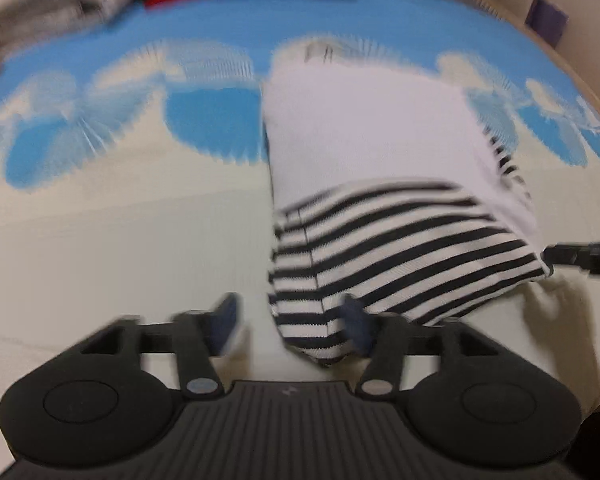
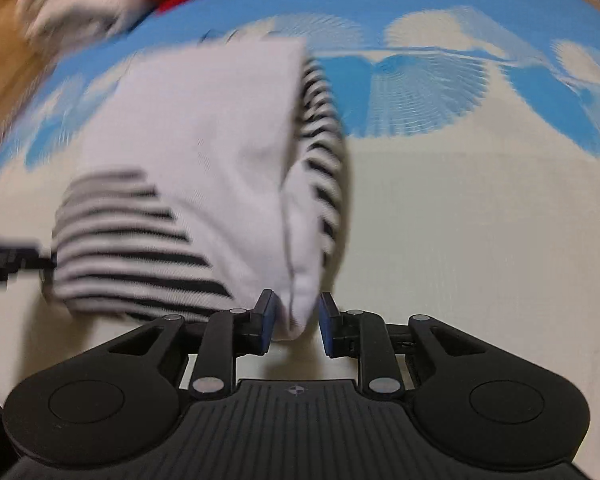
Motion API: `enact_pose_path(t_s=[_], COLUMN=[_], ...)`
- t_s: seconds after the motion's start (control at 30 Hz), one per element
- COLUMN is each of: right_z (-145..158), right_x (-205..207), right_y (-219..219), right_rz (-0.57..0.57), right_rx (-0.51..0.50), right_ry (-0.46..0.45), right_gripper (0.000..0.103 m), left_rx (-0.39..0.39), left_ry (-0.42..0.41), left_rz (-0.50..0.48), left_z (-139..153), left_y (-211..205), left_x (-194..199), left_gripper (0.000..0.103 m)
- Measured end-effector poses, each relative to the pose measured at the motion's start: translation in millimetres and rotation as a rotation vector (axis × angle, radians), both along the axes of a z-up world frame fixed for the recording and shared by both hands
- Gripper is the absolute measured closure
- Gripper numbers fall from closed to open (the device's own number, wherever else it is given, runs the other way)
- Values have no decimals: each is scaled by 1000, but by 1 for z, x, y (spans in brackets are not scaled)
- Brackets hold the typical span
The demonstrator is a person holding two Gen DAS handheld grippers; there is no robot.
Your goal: Fold small clothes
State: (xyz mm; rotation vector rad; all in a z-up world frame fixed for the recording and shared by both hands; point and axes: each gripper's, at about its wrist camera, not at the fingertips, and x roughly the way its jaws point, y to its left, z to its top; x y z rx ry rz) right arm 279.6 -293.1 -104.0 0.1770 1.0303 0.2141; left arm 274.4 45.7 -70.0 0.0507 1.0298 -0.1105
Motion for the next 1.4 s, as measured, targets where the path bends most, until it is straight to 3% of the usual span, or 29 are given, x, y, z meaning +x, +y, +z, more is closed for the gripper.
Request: enact_pose_path(t_s=[0.03, 0.1, 0.17, 0.27, 0.37, 0.5, 0.57, 0.73, 0.9, 1.4], right_z=[13, 41, 68, 94, 102, 100, 100, 88, 85, 77], right_x=[-7, -28, -57, -104, -145, -187, -198, -200, -198, -188], right_y=[-1, -3, -4, -1, 10, 18, 22, 34, 39, 58], right_rz=[-10, -41, -72, -78, -62, -109, -122, -108, -115, -57], right_rx=[-9, -32, -29, -33, -78, -103, -91, -100, -104, -130], right_ry=[-40, -124, -203, -310, -417, -475, -487, -408, -383, -388], right_gripper=[70, 52, 29, 13, 7, 5, 4, 4, 3, 3], left_rx=[18, 39, 19, -33, -49, -119, -85, -68, -63, -63], left_ry=[-70, -193, -283, -351, -390, -331, -301, -271, -253, -239], left_rz=[4, 17, 25, 38, 51, 95, 126, 189, 166, 151], left_z=[16, 42, 65, 82, 84, 69, 63, 55, 51, 42], left_y=[-1, -2, -4, -7, -19, -34, -42, -50, -53, -56], left_x=[-14, -41, -70, -108, -137, -153, -158, -163, -162, -157], left_gripper=[8, 0, 0, 0, 0, 0, 0, 0, 0, 0])
